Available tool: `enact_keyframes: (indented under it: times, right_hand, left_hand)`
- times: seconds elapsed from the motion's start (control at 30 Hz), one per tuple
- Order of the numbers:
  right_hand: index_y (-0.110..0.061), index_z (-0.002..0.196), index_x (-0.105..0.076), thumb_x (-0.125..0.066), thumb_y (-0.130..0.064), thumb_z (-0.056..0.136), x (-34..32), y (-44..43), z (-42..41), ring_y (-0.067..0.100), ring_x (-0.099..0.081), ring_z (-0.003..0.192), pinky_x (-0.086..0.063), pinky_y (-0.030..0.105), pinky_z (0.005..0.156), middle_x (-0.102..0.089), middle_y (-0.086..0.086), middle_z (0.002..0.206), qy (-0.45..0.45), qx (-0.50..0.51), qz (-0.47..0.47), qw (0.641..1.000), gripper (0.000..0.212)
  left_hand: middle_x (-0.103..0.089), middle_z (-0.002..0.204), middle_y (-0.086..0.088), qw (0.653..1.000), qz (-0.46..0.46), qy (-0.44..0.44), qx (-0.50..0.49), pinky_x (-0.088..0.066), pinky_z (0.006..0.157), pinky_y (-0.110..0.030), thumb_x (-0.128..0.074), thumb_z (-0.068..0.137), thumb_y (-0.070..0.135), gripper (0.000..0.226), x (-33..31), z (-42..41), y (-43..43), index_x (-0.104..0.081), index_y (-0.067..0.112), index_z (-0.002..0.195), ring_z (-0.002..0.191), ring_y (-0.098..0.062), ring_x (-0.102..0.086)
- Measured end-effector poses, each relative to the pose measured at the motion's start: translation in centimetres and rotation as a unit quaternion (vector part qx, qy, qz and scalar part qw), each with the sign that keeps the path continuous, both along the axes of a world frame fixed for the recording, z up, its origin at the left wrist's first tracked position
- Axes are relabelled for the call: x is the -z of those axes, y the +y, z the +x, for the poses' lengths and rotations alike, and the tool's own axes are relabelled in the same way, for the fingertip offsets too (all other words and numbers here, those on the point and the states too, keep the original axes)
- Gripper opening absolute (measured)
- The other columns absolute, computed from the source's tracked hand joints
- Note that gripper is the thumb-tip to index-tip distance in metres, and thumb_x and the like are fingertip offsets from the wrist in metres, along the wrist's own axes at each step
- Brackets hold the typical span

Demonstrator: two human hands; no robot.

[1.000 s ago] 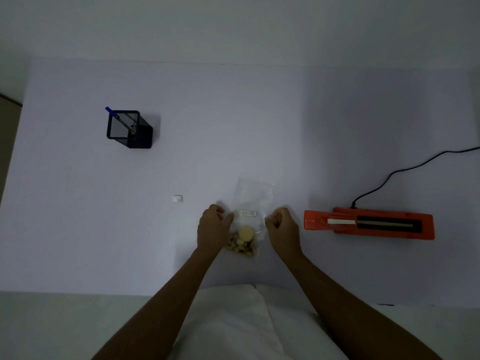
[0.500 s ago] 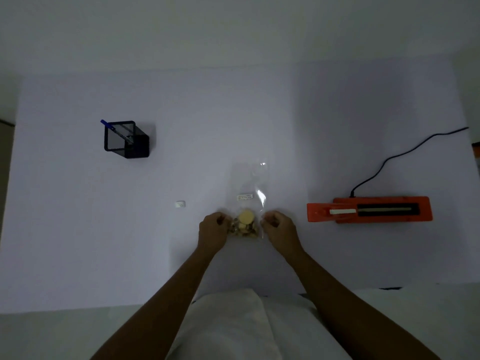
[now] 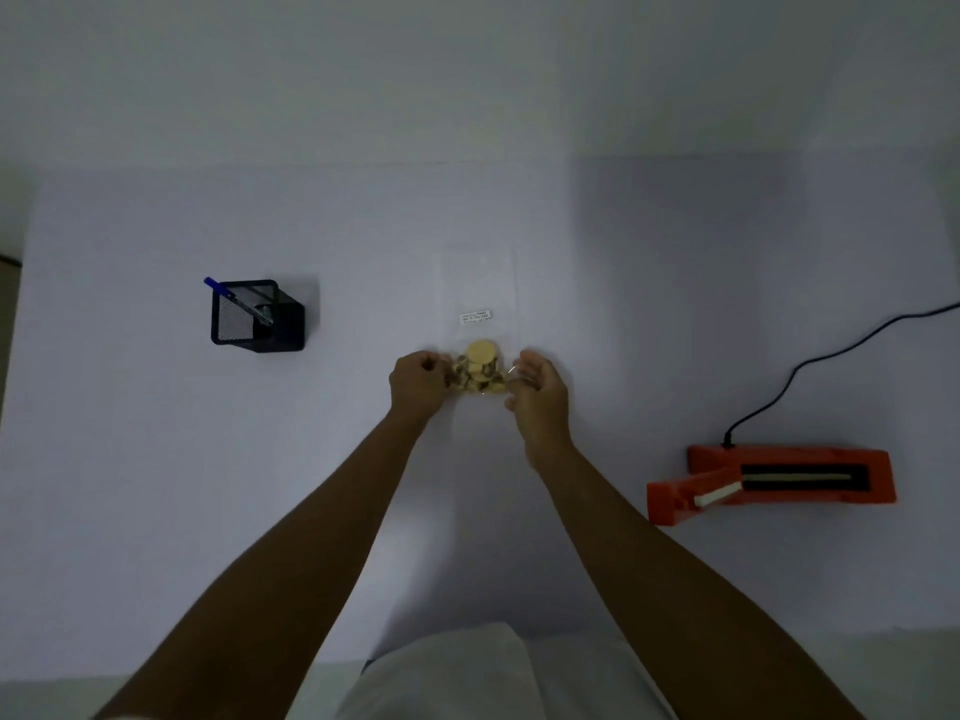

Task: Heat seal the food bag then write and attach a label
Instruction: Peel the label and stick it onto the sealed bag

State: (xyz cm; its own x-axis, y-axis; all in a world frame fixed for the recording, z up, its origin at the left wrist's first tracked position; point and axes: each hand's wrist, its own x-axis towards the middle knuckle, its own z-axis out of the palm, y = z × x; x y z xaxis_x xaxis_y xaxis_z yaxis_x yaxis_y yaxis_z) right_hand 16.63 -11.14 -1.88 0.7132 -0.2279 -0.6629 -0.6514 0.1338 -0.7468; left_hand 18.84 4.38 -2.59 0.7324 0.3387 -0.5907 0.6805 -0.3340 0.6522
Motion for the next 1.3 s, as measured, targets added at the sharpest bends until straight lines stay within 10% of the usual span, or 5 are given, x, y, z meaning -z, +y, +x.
enact_keyframes:
  times: [0.23,0.4,0.73,0.93,1.3]
  right_hand:
    - [-0.016,0.136,-0.051,-0.057,-0.003,0.093,0.7,0.2,1.0,0.004,-0.062,0.092,-0.053,0.023,0.069,-0.059,-0.001,0.124,-0.004,0.001,-0.013,1.000,0.044]
    - [-0.017,0.140,-0.047,-0.059,-0.013,0.093,-0.2,-0.1,-0.1,0.019,-0.057,0.117,-0.051,0.041,0.100,-0.056,0.002,0.133,-0.015,-0.051,-0.085,0.995,0.050]
    - [-0.018,0.131,-0.053,-0.061,-0.010,0.093,-4.6,-3.9,-9.5,0.011,-0.057,0.106,-0.045,0.017,0.084,-0.058,-0.007,0.123,-0.055,-0.112,-0.181,0.975,0.040]
    - [-0.023,0.119,-0.059,-0.064,-0.014,0.091,-5.8,-10.3,-15.8,0.016,-0.062,0.105,-0.055,0.043,0.094,-0.063,-0.005,0.116,-0.031,-0.036,-0.211,0.976,0.030]
    - [-0.017,0.111,-0.062,-0.059,-0.008,0.093,-4.4,-27.0,-19.1,0.022,-0.062,0.101,-0.054,0.049,0.094,-0.064,0.004,0.109,0.031,0.072,-0.197,0.977,0.021]
  left_hand:
    - [-0.064,0.069,-0.002,1.000,0.000,-0.003,-0.010,-0.057,0.073,-0.049,-0.054,0.089,0.026,0.023,1.2,0.9,-0.3,-0.066,0.015,0.072,0.067,-0.024,-0.059]
    - [-0.068,0.099,-0.009,0.999,0.029,-0.035,0.010,-0.051,0.082,-0.035,-0.051,0.095,0.032,0.028,-0.6,0.1,-0.8,-0.064,0.008,0.102,0.087,-0.021,-0.060]
    - [-0.063,0.095,-0.002,0.974,0.033,-0.198,0.107,-0.054,0.071,-0.031,-0.058,0.091,0.019,0.011,-3.9,-7.6,-3.7,-0.057,0.016,0.101,0.081,-0.017,-0.060]
    - [-0.064,0.104,-0.003,0.968,-0.030,-0.134,0.209,-0.047,0.069,-0.020,-0.062,0.090,0.032,0.035,-4.3,-13.7,-9.5,-0.057,0.014,0.119,0.080,-0.011,-0.060]
    - [-0.051,0.128,0.003,0.947,-0.117,-0.080,0.288,-0.050,0.094,-0.033,-0.074,0.079,0.041,0.066,-5.0,-16.2,-24.1,-0.040,0.021,0.131,0.111,-0.016,-0.053]
